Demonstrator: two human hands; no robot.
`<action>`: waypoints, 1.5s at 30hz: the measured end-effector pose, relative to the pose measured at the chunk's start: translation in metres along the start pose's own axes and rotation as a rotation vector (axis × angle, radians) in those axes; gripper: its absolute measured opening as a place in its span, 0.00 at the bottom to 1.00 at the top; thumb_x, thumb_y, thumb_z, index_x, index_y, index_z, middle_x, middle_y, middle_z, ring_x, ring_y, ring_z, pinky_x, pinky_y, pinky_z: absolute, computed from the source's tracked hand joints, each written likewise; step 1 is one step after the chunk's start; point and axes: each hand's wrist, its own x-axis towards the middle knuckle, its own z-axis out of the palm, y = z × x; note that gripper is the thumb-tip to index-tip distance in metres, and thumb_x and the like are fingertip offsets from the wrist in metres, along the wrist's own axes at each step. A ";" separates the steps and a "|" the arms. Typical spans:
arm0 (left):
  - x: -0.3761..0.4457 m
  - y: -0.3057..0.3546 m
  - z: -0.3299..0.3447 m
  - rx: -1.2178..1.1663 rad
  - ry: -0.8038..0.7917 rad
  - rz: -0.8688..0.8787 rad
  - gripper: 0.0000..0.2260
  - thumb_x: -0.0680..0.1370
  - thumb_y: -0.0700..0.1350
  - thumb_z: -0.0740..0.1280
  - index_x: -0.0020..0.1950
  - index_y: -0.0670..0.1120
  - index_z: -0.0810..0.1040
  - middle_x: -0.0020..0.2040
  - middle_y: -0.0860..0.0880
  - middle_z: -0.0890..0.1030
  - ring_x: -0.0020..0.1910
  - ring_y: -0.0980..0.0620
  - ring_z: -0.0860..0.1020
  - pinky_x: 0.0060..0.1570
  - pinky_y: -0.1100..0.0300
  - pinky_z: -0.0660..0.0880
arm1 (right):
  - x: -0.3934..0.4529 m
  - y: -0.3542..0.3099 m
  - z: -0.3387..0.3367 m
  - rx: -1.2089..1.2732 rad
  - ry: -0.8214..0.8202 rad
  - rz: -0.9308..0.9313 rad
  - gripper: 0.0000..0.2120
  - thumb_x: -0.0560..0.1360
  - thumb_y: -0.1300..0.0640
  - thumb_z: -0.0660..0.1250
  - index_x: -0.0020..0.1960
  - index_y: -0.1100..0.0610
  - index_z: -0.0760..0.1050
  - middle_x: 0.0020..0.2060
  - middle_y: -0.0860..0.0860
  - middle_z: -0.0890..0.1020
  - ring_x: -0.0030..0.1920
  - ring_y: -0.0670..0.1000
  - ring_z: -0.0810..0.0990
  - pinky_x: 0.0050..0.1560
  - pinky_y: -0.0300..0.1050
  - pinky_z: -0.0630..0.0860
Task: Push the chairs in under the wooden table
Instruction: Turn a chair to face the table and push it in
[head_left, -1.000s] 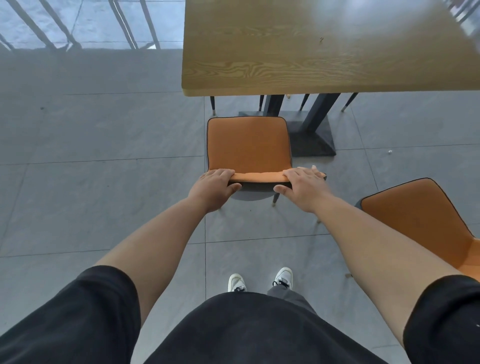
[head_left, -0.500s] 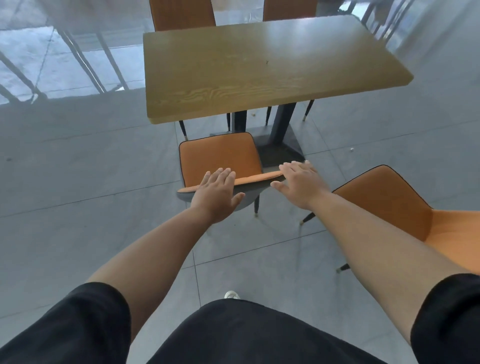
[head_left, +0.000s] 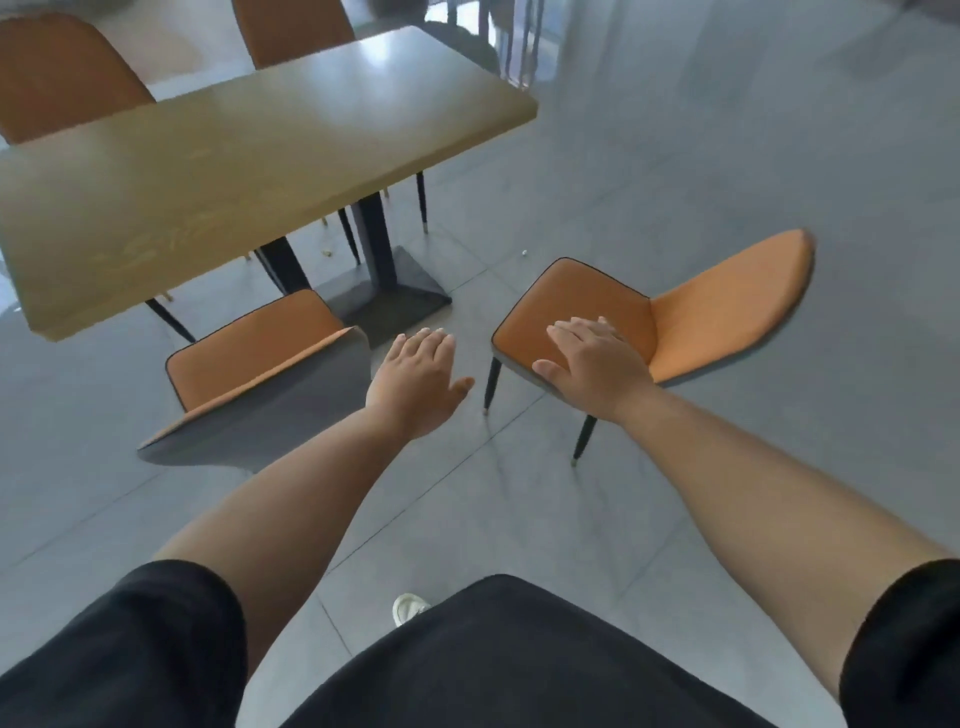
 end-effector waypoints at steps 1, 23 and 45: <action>0.004 0.019 0.001 0.003 0.012 0.023 0.30 0.81 0.61 0.54 0.77 0.43 0.58 0.77 0.45 0.60 0.77 0.45 0.55 0.75 0.48 0.48 | -0.014 0.014 -0.002 0.002 0.009 0.029 0.30 0.79 0.40 0.55 0.72 0.60 0.66 0.70 0.57 0.70 0.73 0.56 0.62 0.73 0.57 0.52; 0.088 0.362 0.032 -0.022 -0.002 0.390 0.29 0.81 0.59 0.53 0.75 0.43 0.59 0.76 0.45 0.62 0.76 0.46 0.55 0.75 0.48 0.48 | -0.259 0.274 -0.049 0.007 0.177 0.491 0.30 0.79 0.41 0.56 0.72 0.62 0.66 0.69 0.58 0.71 0.71 0.57 0.66 0.73 0.54 0.52; 0.291 0.420 0.087 -0.137 -0.135 0.285 0.33 0.81 0.62 0.51 0.78 0.42 0.51 0.78 0.43 0.55 0.77 0.44 0.54 0.74 0.50 0.52 | -0.131 0.441 -0.058 0.077 0.094 0.552 0.31 0.79 0.40 0.55 0.73 0.61 0.63 0.72 0.57 0.68 0.73 0.55 0.62 0.74 0.53 0.50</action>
